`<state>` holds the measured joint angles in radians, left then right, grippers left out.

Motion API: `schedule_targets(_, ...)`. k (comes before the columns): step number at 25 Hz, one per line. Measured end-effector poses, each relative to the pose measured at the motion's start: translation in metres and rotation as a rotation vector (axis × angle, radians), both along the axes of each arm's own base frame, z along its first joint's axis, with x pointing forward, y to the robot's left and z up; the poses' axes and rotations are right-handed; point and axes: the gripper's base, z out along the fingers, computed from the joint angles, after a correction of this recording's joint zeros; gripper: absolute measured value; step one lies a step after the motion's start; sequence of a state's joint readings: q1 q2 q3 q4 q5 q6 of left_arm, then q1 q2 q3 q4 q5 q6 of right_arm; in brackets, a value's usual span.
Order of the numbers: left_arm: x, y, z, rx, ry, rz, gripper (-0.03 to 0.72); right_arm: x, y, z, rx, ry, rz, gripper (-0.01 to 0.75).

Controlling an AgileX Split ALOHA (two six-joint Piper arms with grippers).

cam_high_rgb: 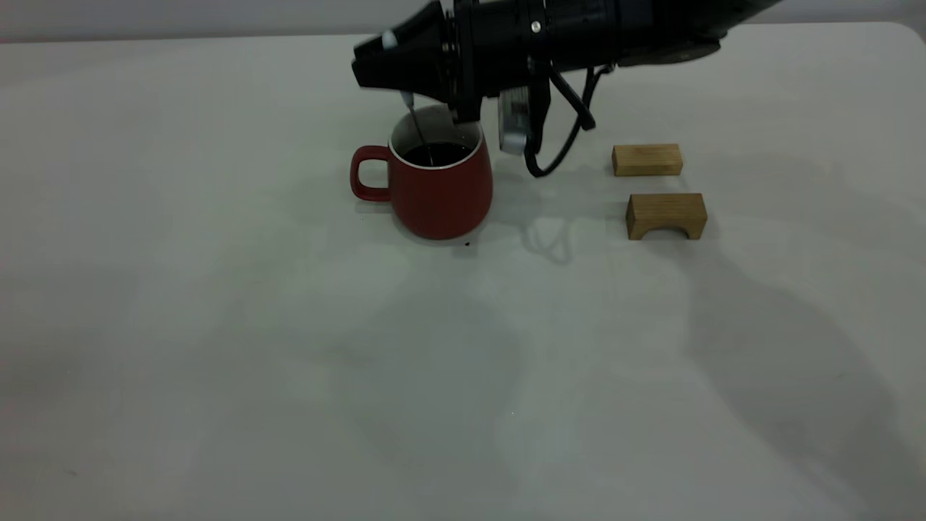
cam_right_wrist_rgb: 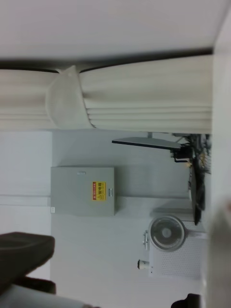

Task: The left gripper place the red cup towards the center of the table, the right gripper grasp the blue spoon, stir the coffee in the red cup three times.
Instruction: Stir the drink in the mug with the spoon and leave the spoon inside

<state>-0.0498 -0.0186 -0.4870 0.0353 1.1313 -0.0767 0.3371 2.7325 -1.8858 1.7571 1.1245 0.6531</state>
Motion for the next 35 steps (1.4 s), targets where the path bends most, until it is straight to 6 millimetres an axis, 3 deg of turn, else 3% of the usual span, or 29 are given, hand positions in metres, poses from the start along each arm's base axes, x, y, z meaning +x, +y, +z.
schedule_targets(6,0.000,0.000,0.000,0.000,0.001,0.000,0.558,0.006,-0.027,-0.002,-0.064,-0.003,-0.019,0.122)
schedule_targets(9,0.000,0.000,0.000,0.000,0.001,0.000,0.558,-0.003,-0.036,-0.003,-0.068,0.060,-0.052,0.122)
schedule_targets(14,0.000,0.000,0.000,0.000,0.001,0.000,0.558,-0.013,-0.012,-0.003,-0.033,0.074,-0.017,0.122)
schedule_targets(17,0.000,0.000,0.000,0.000,0.001,0.000,0.558,-0.008,0.005,0.000,-0.012,0.023,0.014,0.122)
schedule_targets(19,0.000,0.000,0.000,0.000,0.001,0.000,0.558,-0.003,0.004,0.002,-0.006,0.002,0.009,0.122)
schedule_targets(23,0.000,0.000,0.000,0.000,0.001,0.000,0.558,0.007,-0.018,0.000,-0.024,-0.012,-0.025,0.122)
schedule_targets(27,0.000,0.000,0.000,0.000,0.001,0.000,0.558,-0.007,-0.034,-0.007,-0.060,0.073,-0.071,0.122)
schedule_targets(31,0.000,0.000,0.000,0.000,0.001,0.000,0.558,-0.022,-0.019,-0.007,-0.067,0.099,-0.037,0.122)
schedule_targets(35,0.000,0.000,0.000,0.000,0.001,0.000,0.558,-0.010,0.003,0.000,-0.038,0.019,-0.005,0.122)
